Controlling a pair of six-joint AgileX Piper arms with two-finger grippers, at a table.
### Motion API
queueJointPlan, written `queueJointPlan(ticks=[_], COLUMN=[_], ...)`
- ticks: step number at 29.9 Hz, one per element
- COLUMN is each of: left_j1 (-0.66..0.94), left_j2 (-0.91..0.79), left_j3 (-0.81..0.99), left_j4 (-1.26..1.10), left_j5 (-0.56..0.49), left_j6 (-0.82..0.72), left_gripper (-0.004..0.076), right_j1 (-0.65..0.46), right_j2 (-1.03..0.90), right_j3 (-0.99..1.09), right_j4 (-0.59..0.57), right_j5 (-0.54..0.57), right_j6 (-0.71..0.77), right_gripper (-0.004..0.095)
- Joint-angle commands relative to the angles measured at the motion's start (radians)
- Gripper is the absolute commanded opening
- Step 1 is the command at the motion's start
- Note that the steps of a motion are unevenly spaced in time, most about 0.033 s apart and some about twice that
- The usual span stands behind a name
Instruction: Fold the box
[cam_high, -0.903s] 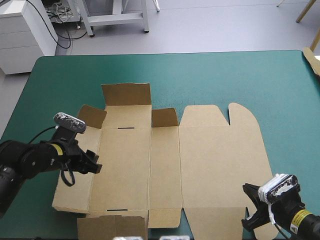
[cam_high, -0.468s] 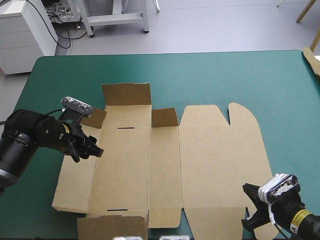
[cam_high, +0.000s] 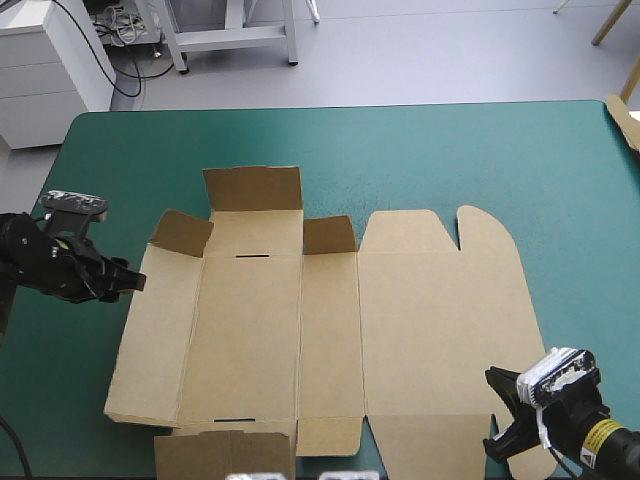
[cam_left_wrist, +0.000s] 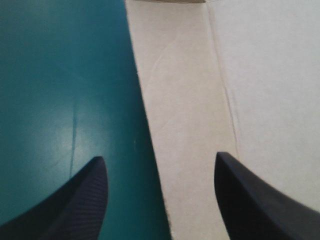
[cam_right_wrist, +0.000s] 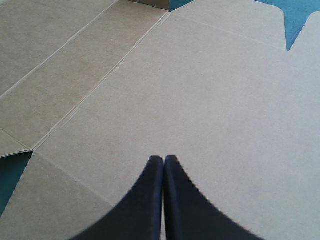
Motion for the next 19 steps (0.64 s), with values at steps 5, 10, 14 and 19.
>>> queueJointPlan(ticks=[5,10,14,19], left_j1=[0.201,0.244,0.245,0.245], left_j2=[0.044,0.099,0.119,0.121], left_j3=[-0.031,-0.02,0.036,0.129], left_j4=[-0.152,-0.211,-0.218,-0.233], left_j5=[0.034,0.035,0.035,0.035], left_j6=[0.102,0.128,0.16,0.197], left_gripper=[0.044,0.044,0.044,0.044], right_j1=[-0.004,-0.004,-0.004,-0.004], right_j2=[0.009,0.009,0.009,0.009], right_j3=[-0.028,-0.028,-0.028,-0.028], right_j4=[-0.003,-0.003,-0.003,-0.003], right_j5=[-0.071,-0.071,-0.071,-0.071], right_j6=[-0.004,-0.004,-0.004,-0.004], right_gripper=[-0.002,-0.002,-0.002,-0.002])
